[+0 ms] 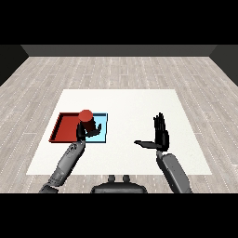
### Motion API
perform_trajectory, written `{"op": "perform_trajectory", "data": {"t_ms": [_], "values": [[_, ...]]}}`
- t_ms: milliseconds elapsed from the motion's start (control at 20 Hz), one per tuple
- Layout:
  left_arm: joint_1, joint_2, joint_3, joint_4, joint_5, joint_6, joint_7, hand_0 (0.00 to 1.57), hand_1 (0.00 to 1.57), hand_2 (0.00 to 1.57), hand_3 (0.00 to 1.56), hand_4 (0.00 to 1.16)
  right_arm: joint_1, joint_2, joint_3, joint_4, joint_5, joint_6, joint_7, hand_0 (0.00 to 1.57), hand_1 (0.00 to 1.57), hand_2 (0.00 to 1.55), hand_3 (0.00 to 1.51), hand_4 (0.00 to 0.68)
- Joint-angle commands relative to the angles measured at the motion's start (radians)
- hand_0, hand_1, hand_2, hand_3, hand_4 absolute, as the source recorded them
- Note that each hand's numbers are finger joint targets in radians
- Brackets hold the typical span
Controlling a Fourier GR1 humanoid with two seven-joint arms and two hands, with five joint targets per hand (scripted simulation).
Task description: Pick the red can and put it in the red box
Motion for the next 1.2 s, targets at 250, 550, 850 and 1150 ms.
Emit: {"op": "perform_trajectory", "data": {"t_ms": [250, 550, 850, 1150], "values": [[-0.04, 0.191, 0.184, 0.15, 0.025, -0.095, 0.068, 1.57, 1.57, 1.57, 1.49, 1.12, 0.104, -0.091, -0.124, 0.033, -0.022, 0.077, -0.015, 0.0, 0.0, 0.0, 0.0, 0.0], [-0.186, 0.188, 0.225, 0.562, -0.035, -0.138, -0.001, 1.57, 1.57, 1.55, 1.47, 1.09, 0.063, -0.057, -0.141, 0.129, 0.002, 0.065, -0.022, 0.0, 0.0, 0.0, 0.0, 0.0], [-0.355, 0.16, 0.275, 0.92, -0.07, -0.115, -0.052, 1.57, 1.57, 1.56, 1.5, 1.05, 0.054, -0.03, -0.123, 0.18, 0.03, 0.058, -0.035, 0.0, 0.0, 0.0, 0.0, 0.0], [-0.388, 0.13, 0.231, 1.09, -0.128, -0.075, 0.095, 0.65, 0.65, 0.7, 0.0, 0.64, 0.004, 0.019, -0.155, 0.299, 0.011, 0.061, -0.094, 0.0, 0.0, 0.0, 0.0, 0.0]]}}
